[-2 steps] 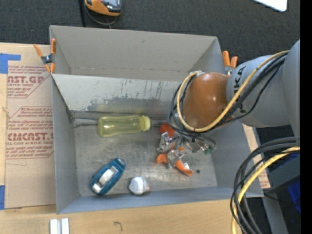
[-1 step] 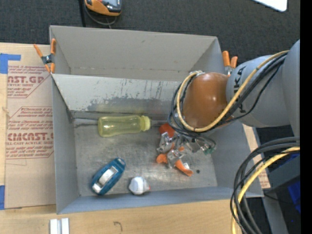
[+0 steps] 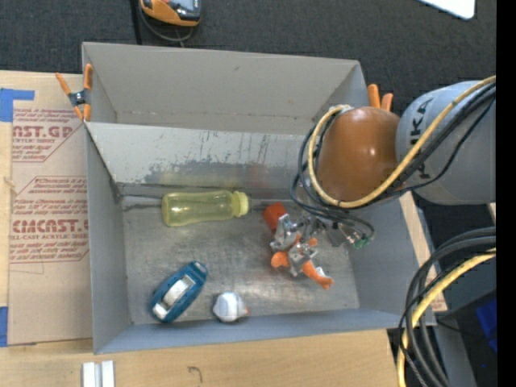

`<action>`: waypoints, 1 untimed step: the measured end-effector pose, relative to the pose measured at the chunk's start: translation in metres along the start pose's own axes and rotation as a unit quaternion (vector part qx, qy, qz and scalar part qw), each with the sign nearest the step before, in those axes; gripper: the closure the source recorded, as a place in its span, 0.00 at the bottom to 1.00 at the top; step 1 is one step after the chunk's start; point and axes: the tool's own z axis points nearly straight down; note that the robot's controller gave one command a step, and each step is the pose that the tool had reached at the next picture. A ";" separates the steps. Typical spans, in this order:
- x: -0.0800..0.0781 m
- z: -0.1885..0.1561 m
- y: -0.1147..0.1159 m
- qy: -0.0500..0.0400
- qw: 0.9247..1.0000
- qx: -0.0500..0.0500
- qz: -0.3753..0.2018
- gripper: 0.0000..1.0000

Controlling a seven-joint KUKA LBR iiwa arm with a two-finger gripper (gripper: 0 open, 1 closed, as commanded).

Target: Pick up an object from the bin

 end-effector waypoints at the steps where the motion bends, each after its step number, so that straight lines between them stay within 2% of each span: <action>1: -0.023 -0.124 0.015 -0.004 1.000 0.003 -0.002 1.00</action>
Offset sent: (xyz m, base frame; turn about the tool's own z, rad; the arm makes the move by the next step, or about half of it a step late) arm 0.0000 0.0000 0.0000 0.0000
